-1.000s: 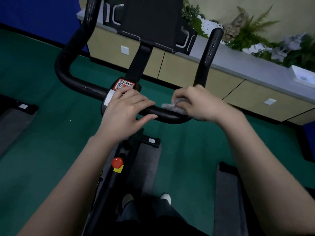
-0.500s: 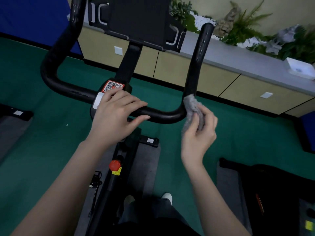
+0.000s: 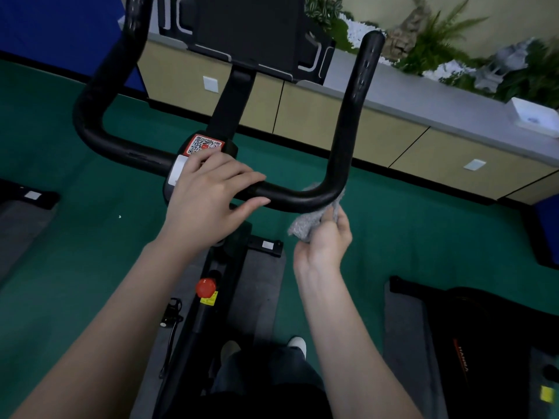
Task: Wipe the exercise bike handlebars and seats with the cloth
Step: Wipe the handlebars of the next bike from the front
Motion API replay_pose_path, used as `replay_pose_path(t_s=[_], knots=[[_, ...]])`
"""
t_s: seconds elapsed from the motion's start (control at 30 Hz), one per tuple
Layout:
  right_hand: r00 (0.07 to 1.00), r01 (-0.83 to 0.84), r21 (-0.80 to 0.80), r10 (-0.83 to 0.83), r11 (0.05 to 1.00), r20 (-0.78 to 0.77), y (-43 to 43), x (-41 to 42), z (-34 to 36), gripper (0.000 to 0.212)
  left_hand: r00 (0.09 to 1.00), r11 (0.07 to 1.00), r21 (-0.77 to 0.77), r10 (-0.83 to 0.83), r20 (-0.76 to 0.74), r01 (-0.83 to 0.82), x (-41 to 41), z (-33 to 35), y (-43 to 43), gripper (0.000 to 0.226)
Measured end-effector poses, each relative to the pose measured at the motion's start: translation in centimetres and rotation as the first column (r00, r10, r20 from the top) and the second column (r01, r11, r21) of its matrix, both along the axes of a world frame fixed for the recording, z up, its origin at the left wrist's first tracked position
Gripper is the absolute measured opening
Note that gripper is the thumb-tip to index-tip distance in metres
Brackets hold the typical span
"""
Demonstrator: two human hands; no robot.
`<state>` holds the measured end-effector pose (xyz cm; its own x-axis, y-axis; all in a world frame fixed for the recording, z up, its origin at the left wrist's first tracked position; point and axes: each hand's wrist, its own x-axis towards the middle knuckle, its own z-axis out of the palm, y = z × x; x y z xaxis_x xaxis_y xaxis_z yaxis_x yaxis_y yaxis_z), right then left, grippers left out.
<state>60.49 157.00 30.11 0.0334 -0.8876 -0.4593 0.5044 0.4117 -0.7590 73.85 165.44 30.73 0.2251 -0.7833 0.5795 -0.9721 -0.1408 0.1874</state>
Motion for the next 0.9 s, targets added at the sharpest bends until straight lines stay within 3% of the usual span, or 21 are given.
replay_pose_path(t_s=[0.17,0.3,0.53,0.67,0.83,0.9], knots=[[0.958,-0.261,0.1,0.244,0.96,0.153,2.6,-0.3,-0.6,0.022,1.0,1.0,0.003,0.007,0.012,-0.007,0.0,0.0,0.0,0.038],[0.958,-0.231,0.105,0.207,0.967,0.199,0.9,-1.2,-0.2,0.023,1.0,1.0,0.026,0.002,0.001,-0.002,-0.1,0.2,0.1,0.039],[0.94,-0.34,-0.042,0.341,0.94,0.019,2.1,-1.8,-0.5,0.023,1.0,0.999,0.033,0.012,-0.013,-0.012,-0.8,0.8,-0.1,0.044],[0.97,-0.242,-0.044,0.243,0.969,0.003,0.9,-1.9,-0.1,0.022,1.0,0.999,0.035,0.006,0.002,-0.006,-2.5,1.6,-1.4,0.044],[0.952,-0.305,-0.044,0.303,0.951,-0.045,1.7,-2.1,0.0,0.016,0.992,0.993,0.111,-0.024,-0.12,0.038,-5.0,1.6,-3.7,0.048],[0.979,-0.197,-0.056,0.194,0.979,-0.067,0.8,-2.7,0.3,0.016,0.988,0.992,0.123,-0.018,-0.152,0.037,-5.2,1.2,-3.9,0.045]])
